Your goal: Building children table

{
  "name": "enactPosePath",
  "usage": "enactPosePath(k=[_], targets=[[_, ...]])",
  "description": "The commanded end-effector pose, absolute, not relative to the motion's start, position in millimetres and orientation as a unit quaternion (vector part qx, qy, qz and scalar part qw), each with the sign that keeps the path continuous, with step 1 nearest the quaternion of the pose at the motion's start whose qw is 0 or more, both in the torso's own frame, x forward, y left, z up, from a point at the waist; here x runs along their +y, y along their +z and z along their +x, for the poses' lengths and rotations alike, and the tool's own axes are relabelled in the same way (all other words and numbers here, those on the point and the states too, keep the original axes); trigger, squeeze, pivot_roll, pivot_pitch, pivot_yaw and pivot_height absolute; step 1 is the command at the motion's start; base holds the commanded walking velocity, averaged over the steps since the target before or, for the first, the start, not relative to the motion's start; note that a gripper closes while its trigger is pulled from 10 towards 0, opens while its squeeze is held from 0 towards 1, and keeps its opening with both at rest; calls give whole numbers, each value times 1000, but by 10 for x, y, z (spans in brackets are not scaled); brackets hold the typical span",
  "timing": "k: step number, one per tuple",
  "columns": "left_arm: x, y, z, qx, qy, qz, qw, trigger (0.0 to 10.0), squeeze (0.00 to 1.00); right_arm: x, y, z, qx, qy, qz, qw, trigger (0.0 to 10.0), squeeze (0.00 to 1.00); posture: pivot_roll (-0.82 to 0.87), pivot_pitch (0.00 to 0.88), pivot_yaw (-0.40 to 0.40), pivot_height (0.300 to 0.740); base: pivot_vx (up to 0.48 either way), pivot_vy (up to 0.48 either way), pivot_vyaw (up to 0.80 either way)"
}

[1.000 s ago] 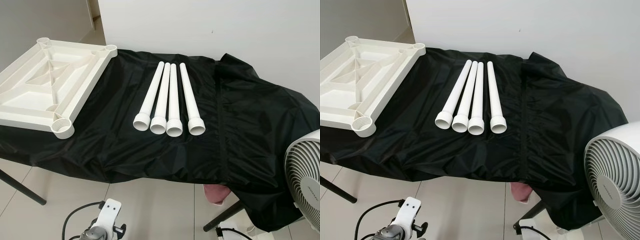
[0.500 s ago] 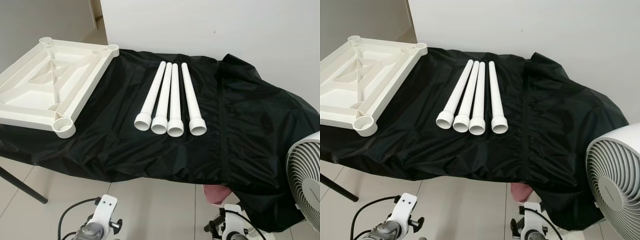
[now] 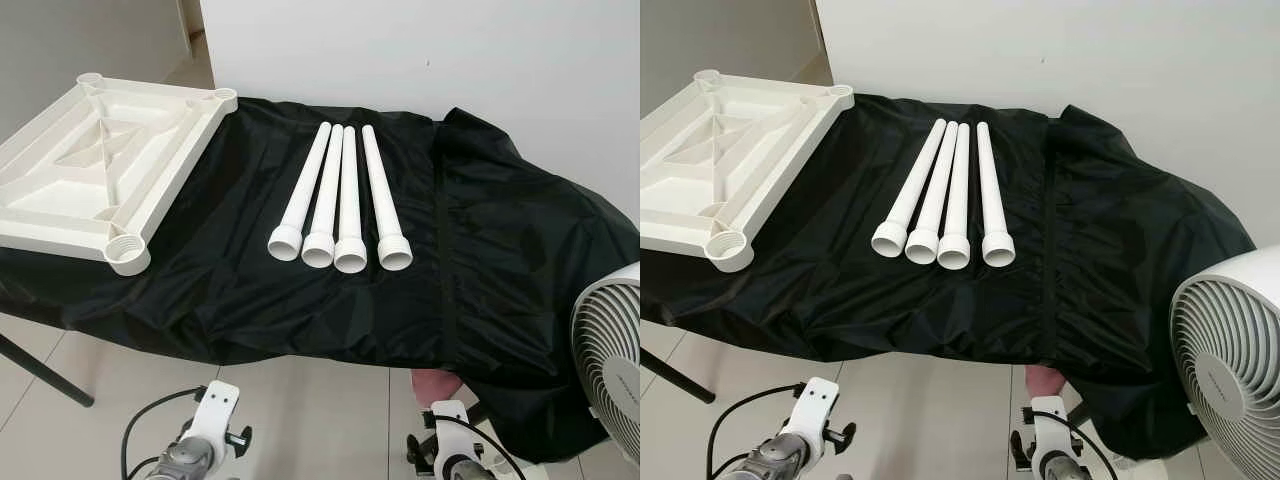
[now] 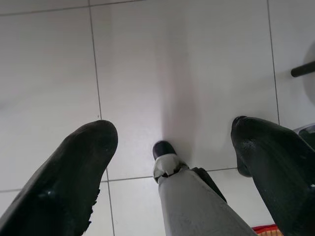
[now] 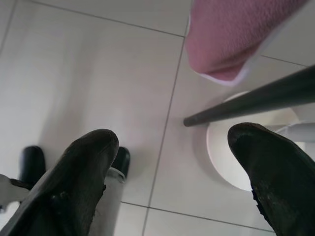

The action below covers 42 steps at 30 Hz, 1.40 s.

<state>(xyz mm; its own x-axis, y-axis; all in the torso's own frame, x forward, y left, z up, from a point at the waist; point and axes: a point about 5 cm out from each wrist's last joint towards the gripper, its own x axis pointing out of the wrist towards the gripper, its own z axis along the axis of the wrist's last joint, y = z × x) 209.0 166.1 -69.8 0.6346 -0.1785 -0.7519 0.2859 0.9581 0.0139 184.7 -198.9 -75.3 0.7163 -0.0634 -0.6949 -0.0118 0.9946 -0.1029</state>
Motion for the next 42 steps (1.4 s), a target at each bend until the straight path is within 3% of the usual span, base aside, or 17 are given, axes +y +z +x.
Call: enactPosePath(k=[1, 11, 18, 42], targets=[[1728, -721, 2064, 420, -86, 71, 901, 10000, 0, -1974, -756, 1848, 376, -18, -37, 926, 10000, 0, -74, 0, 2, 740, 0, 0, 0], [1698, -728, 2063, 434, -121, 83, 889, 10000, 0, -1999, -806, 1739, 386, -52, -2, 921, 10000, 0, -153, 0, 79, 740, 0, 0, 0], [1617, -747, 2037, 440, -133, 68, 886, 10000, 0, -2030, -891, 1540, 413, -61, 4, 909, 10000, 0, -114, 0, 45, 740, 0, 0, 0], [1671, -806, 1927, 456, -103, 51, 883, 10000, 0, -1959, -875, 1616, 416, -18, -35, 909, 10000, 0, -85, 0, 20, 740, 0, 0, 0]])
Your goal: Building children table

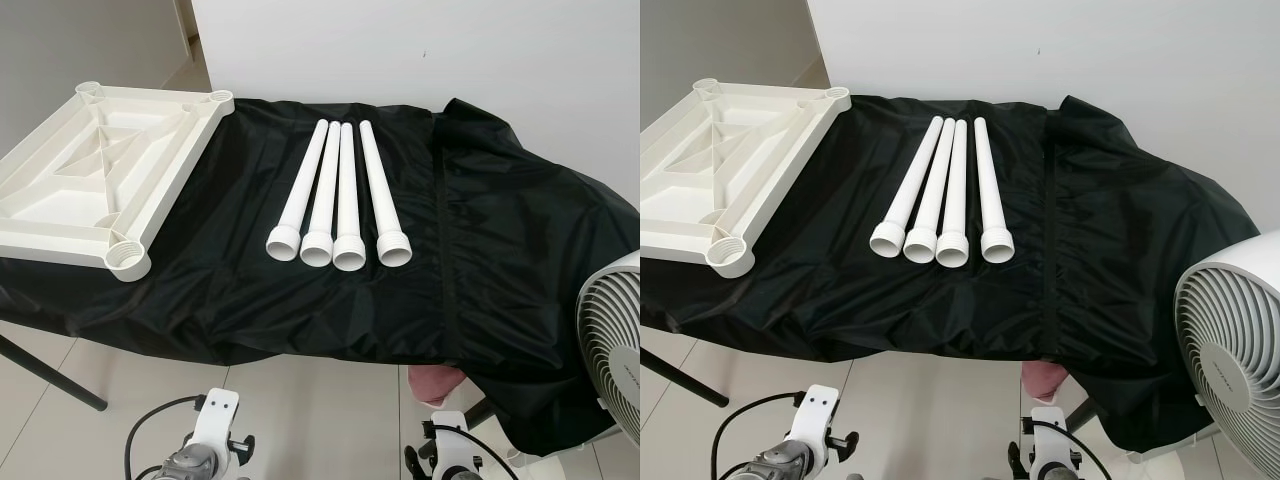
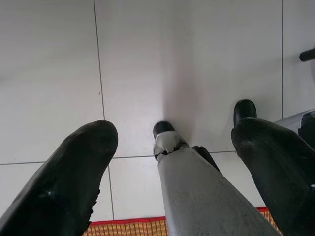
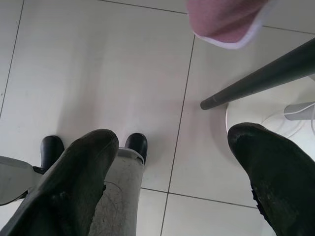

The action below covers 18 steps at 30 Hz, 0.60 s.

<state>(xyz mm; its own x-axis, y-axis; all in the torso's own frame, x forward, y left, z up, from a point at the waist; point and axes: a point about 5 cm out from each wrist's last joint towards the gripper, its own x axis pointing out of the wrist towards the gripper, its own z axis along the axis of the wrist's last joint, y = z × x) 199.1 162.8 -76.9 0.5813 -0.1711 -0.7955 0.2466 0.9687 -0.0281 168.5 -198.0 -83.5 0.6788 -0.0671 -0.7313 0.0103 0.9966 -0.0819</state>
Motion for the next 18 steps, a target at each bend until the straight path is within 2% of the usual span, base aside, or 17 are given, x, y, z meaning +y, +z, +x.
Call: enactPosePath(k=[1, 3, 7, 18], targets=[[1681, -806, 1926, 456, -101, 53, 883, 10000, 0, -1959, -880, 1606, 418, -19, -36, 908, 10000, 0, -85, 0, 20, 740, 0, 0, 0], [1691, -805, 1927, 456, -99, 55, 883, 10000, 0, -1957, -883, 1602, 419, -19, -37, 907, 10000, 0, -82, 0, 20, 740, 0, 0, 0], [1747, -794, 1939, 452, -99, 88, 882, 10000, 0, -1943, -903, 1560, 426, -13, -40, 904, 10000, 0, -71, 0, 13, 740, 0, 243, 0], [1802, -793, 1933, 454, -98, 98, 880, 10000, 0, -1919, -908, 1560, 429, -4, -46, 902, 10000, 0, -71, 0, 10, 740, 0, 254, 0]])
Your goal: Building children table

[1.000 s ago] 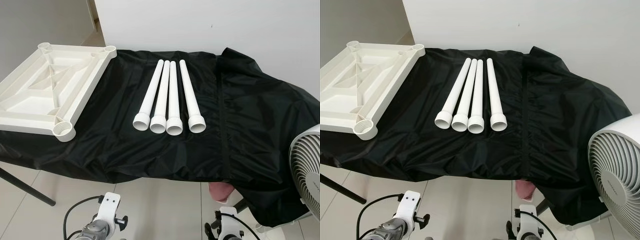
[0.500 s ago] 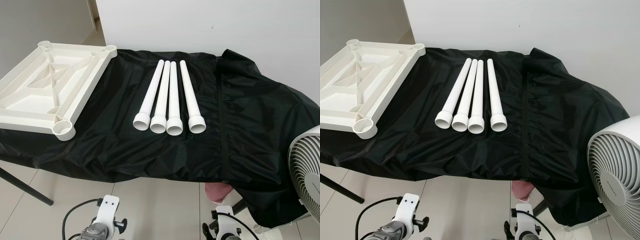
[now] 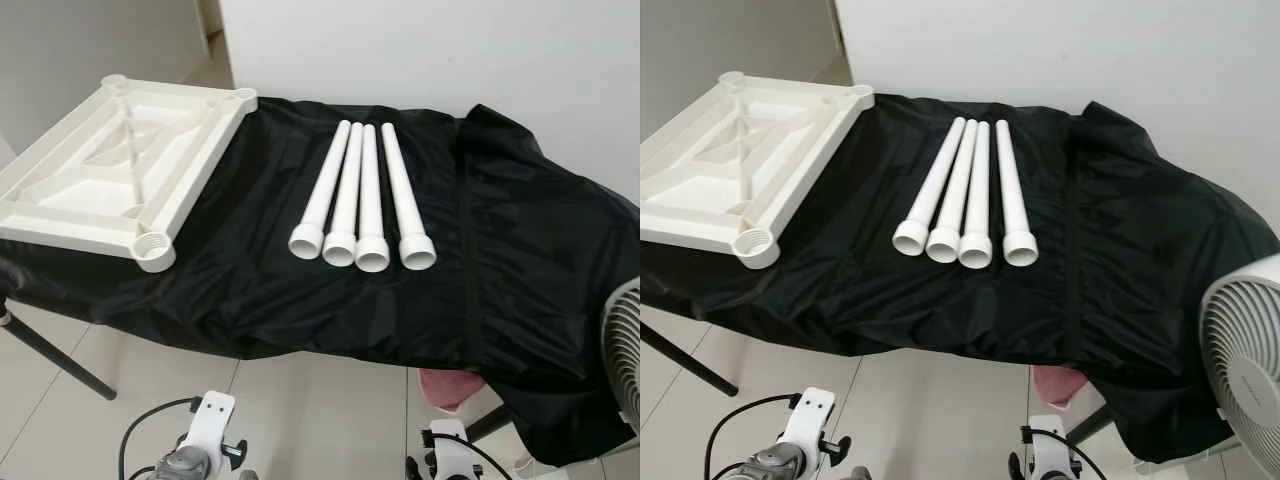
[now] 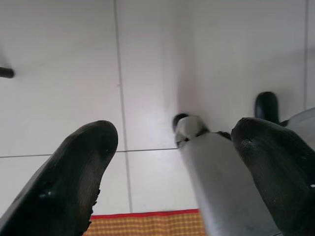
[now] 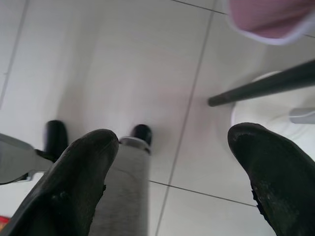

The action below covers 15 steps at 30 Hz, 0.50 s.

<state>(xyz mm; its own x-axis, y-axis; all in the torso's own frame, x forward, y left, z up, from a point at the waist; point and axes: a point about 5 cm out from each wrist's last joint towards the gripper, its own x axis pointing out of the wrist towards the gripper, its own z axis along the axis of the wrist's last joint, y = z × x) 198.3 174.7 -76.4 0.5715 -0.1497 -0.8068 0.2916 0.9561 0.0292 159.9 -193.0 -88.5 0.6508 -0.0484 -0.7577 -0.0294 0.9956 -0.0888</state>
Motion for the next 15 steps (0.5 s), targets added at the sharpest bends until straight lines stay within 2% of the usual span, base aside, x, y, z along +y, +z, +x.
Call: enactPosePath(k=[1, 15], targets=[[1802, -793, 1933, 454, -98, 98, 880, 10000, 0, -1919, -908, 1560, 429, -4, -46, 902, 10000, 0, -71, 0, 10, 740, 0, 259, 0], [1748, -809, 1914, 458, -106, 98, 877, 10000, 0, -1945, -918, 1524, 433, 1, -53, 900, 10000, 0, -75, 0, 0, 740, 0, 261, 0]])
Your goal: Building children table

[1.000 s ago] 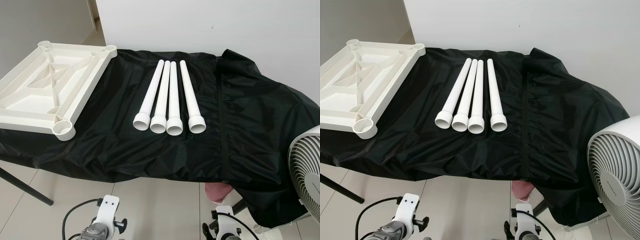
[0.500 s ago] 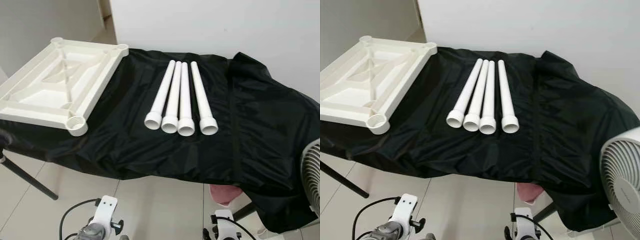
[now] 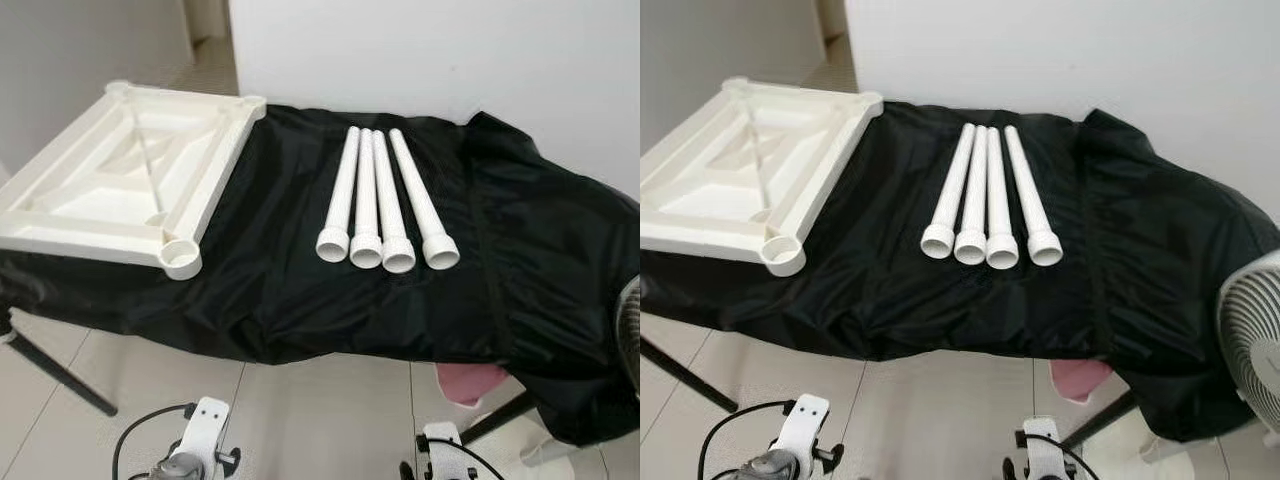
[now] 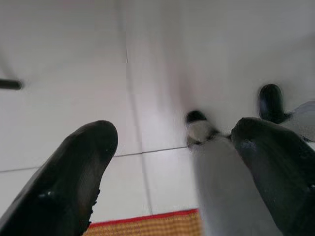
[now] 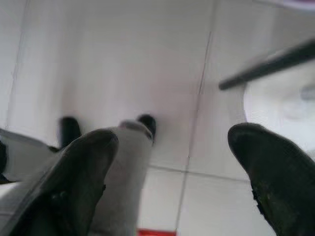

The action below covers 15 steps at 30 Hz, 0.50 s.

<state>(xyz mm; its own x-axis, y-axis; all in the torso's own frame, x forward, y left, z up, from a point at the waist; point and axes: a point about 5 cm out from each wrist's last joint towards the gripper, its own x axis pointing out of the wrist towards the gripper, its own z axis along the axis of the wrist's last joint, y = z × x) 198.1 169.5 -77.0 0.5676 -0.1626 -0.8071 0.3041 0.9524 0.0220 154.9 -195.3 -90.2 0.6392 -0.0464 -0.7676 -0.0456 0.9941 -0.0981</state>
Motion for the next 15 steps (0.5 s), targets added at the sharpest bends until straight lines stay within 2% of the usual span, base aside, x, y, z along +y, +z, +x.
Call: enactPosePath(k=[1, 15], targets=[[1748, -809, 1914, 458, -106, 98, 877, 10000, 0, -1945, -918, 1524, 433, 1, -53, 900, 10000, 0, -75, 0, 0, 740, 0, 259, 0], [1758, -819, 1891, 461, -106, 100, 876, 10000, 0, -1930, -923, 1516, 434, 6, -54, 899, 10000, 0, -71, 0, 1, 740, 0, 281, 0]])
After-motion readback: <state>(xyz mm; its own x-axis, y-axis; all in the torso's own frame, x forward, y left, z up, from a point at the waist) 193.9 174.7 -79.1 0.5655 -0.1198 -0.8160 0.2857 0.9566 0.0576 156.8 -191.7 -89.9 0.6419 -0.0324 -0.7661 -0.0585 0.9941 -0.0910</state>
